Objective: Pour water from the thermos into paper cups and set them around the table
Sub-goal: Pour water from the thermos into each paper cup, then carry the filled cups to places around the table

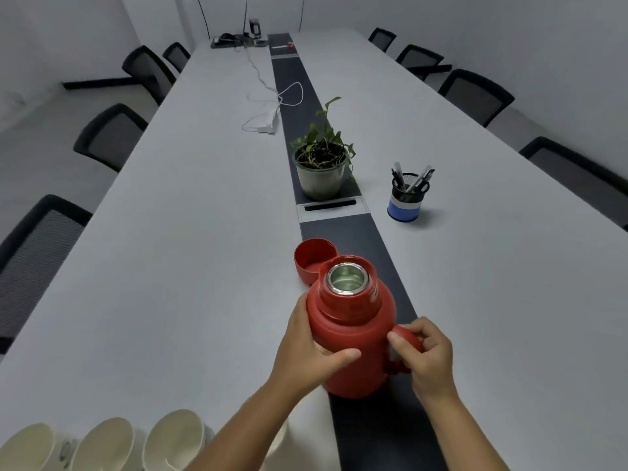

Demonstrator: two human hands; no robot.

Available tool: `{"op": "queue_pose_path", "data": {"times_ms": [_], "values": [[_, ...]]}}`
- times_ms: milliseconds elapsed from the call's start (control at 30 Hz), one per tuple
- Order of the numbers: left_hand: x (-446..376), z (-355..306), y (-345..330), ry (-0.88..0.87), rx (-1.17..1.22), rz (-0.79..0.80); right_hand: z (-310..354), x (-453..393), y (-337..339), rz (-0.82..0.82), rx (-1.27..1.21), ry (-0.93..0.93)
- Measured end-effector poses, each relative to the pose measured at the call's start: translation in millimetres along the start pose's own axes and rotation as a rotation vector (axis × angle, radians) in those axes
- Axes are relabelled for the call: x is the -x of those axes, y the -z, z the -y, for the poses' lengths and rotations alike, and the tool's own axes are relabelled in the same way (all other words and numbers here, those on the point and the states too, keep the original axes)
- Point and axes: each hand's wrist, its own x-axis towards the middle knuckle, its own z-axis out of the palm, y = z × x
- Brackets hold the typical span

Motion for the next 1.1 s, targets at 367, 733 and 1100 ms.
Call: {"op": "queue_pose_path", "data": {"times_ms": [367,733,1100], "values": [[-9,4,8,0.02,-0.042,-0.017,-23,-12,-15,0.063,0.09,-0.028],[190,12,33,0.064,0.045,-0.578,-28,97,8,0.049,0.393,-0.05],[301,112,22,0.608,0.155,-0.713,-56,204,-55,0.734,0.368,-0.252]]}}
